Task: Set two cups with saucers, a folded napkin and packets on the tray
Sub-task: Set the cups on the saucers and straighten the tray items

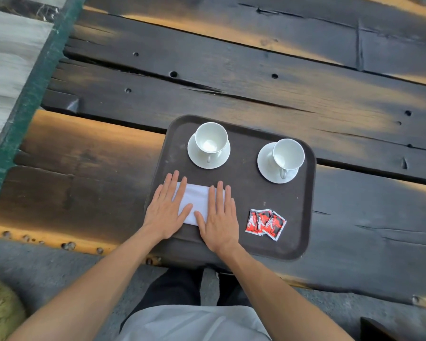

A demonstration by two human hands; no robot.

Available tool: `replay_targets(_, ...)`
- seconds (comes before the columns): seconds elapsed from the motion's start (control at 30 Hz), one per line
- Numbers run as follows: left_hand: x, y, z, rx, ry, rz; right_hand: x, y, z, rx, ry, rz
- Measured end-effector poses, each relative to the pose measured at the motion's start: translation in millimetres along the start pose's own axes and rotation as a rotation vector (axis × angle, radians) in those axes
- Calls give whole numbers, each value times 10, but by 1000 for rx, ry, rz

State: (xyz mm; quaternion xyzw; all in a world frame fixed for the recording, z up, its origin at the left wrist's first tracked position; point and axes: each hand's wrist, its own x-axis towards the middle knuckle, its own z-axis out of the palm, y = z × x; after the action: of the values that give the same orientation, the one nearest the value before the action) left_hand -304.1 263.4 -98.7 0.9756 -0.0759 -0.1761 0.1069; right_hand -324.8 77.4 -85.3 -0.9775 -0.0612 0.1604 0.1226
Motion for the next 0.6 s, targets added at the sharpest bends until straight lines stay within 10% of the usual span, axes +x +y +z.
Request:
replay_targets(0.43, -36, 263, -287, 39, -42, -35, -7, 187, -331, 300, -77, -51)
replay_targets(0.6, -220, 920, -428, -308, 65, 75, -348, 740, -702, 575, 152, 285)
